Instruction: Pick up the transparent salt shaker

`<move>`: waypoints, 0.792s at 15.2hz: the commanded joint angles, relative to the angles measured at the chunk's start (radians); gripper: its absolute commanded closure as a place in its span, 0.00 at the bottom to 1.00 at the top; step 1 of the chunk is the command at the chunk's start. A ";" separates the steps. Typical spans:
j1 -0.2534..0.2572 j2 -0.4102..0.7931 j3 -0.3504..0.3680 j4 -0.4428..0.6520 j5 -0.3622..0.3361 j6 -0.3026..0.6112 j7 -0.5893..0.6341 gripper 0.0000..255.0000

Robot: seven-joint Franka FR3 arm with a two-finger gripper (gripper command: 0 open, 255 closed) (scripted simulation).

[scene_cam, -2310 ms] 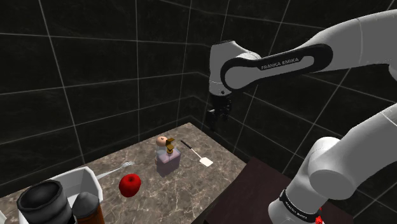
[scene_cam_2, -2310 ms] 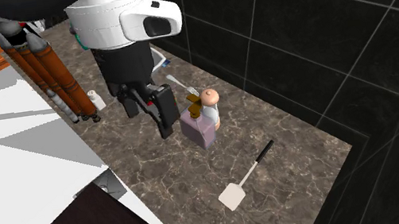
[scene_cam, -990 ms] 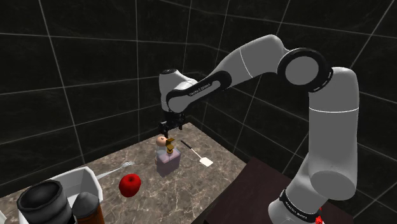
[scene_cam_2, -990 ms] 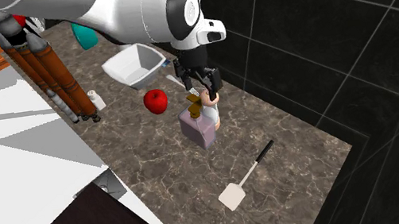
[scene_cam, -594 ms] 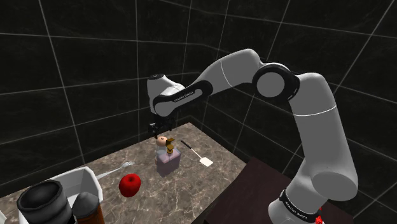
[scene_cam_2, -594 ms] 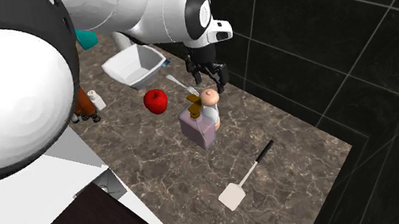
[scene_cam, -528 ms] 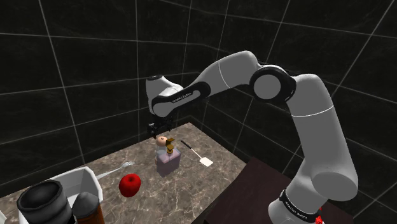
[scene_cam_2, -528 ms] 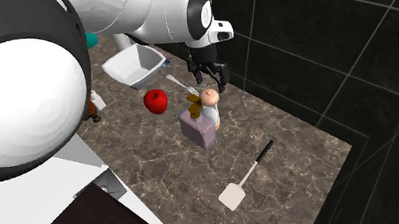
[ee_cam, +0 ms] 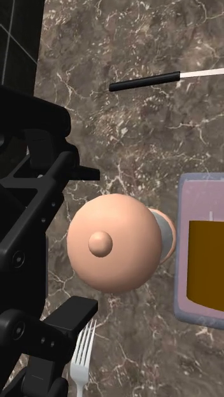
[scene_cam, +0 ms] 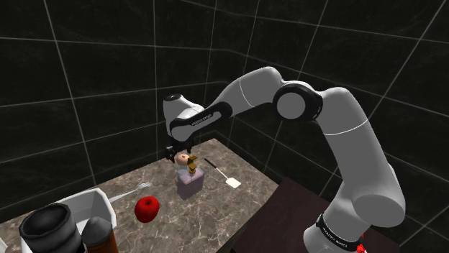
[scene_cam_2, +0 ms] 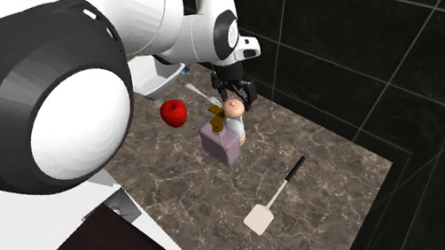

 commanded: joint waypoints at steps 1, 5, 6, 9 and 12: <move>0.001 0.007 -0.001 0.002 -0.001 0.006 0.001 0.00; 0.001 0.008 -0.001 0.002 -0.001 0.007 0.001 1.00; 0.001 0.008 -0.001 0.002 -0.001 0.007 0.001 1.00; 0.000 0.008 -0.001 0.000 -0.002 0.008 0.001 1.00; 0.000 -0.002 0.000 0.000 0.000 -0.002 -0.001 1.00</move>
